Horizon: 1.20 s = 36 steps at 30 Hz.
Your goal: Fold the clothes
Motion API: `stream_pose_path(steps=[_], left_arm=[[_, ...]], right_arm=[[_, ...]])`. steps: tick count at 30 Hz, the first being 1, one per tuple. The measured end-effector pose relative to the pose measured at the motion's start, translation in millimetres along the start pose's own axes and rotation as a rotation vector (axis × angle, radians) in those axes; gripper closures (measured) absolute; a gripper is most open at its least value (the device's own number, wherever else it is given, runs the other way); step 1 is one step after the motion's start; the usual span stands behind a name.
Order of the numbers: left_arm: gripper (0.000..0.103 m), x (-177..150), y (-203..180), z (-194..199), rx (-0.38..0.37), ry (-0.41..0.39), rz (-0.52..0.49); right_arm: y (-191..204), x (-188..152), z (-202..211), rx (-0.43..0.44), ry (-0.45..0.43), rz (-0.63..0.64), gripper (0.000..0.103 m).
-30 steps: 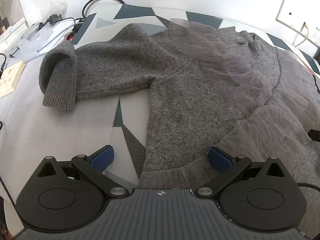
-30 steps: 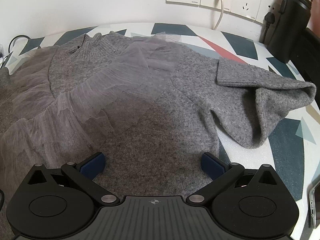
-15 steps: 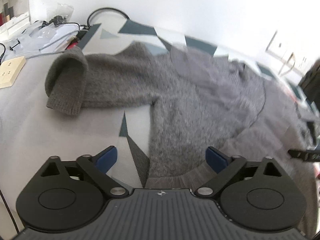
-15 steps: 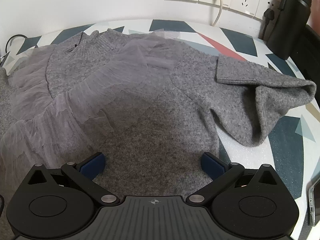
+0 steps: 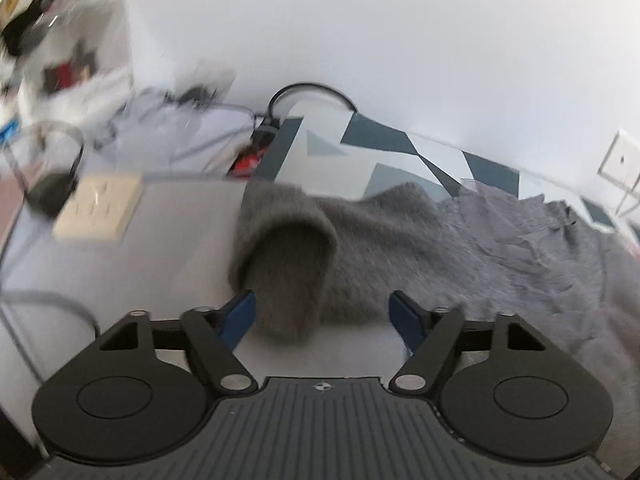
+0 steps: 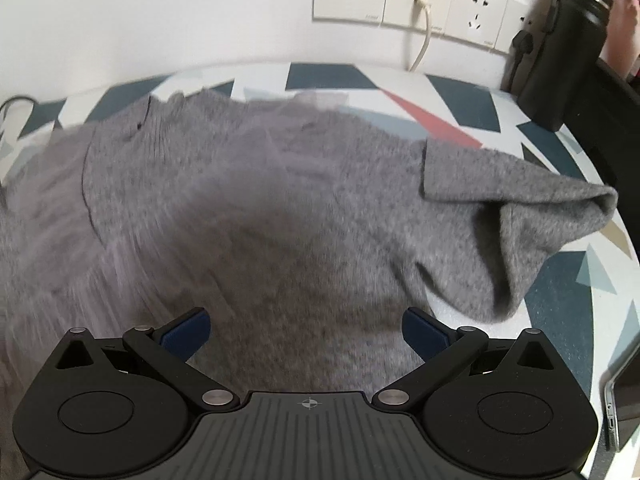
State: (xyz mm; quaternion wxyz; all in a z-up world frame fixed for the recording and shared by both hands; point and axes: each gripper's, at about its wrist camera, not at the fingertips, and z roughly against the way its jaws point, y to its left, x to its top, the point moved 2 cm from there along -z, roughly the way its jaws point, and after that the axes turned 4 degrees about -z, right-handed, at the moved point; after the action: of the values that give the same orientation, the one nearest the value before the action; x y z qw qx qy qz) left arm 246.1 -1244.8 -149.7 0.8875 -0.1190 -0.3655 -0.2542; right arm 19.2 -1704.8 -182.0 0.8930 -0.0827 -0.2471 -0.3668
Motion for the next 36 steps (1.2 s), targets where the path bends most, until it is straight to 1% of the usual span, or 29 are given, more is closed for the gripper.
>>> stream_pose_path(steps=[1,2,3,5,7,9,14,19,22,25,29,31,34,36], left_arm=[[0.044,3.2,-1.5,-6.4,0.0,-0.003,-0.027],[0.049,5.5,-2.5,-12.5,0.004,0.0,-0.037],[0.052,7.6,-3.2,-18.1,0.01,0.005,-0.039],[0.053,11.7,-4.5,-29.4,0.024,0.014,-0.042],[0.063,14.6,-6.3,-36.3,0.026,0.023,-0.048],[0.094,17.0,-8.2,-39.0,0.027,0.028,-0.049],[0.097,23.2,-13.7,-32.0,0.004,0.017,-0.022],[0.097,32.0,-30.0,-16.3,-0.035,-0.023,-0.035],[0.097,36.2,-46.1,-5.4,-0.049,-0.059,-0.061],[0.097,41.6,-64.5,7.3,-0.113,-0.084,-0.066],[0.098,51.9,-92.8,28.8,-0.212,-0.131,-0.062],[0.098,58.3,-111.4,40.3,-0.277,-0.161,-0.065],[0.098,65.0,-146.6,49.9,-0.363,-0.188,-0.096],[0.098,65.9,-173.6,49.3,-0.416,-0.18,-0.117]], right_arm=[[0.4,1.5,0.3,-0.002,-0.002,-0.003,0.001],[0.8,2.9,0.5,-0.003,-0.004,-0.006,0.001],[1.2,3.8,0.6,-0.007,-0.006,-0.007,0.001],[0.8,3.0,0.2,-0.021,-0.01,-0.004,0.001],[-0.8,0.0,-0.2,-0.03,-0.008,-0.004,0.001],[-3.2,-3.6,-1.0,-0.037,-0.003,-0.006,0.001],[-13.5,-9.9,-4.3,-0.055,0.005,-0.026,0.001],[-18.1,-12.1,-5.2,-0.059,-0.012,-0.024,0.001],[-20.7,-12.3,-2.4,-0.061,-0.047,-0.018,0.001],[-25.9,-11.7,-2.0,-0.045,-0.055,-0.024,0.001],[-37.0,-13.4,-1.7,-0.056,-0.079,-0.048,0.001],[-43.4,-14.7,-2.3,-0.055,-0.084,-0.065,0.001],[-51.5,-17.2,-4.1,-0.051,-0.084,-0.085,0.001],[-54.7,-19.2,-5.6,-0.052,-0.083,-0.088,0.001]])
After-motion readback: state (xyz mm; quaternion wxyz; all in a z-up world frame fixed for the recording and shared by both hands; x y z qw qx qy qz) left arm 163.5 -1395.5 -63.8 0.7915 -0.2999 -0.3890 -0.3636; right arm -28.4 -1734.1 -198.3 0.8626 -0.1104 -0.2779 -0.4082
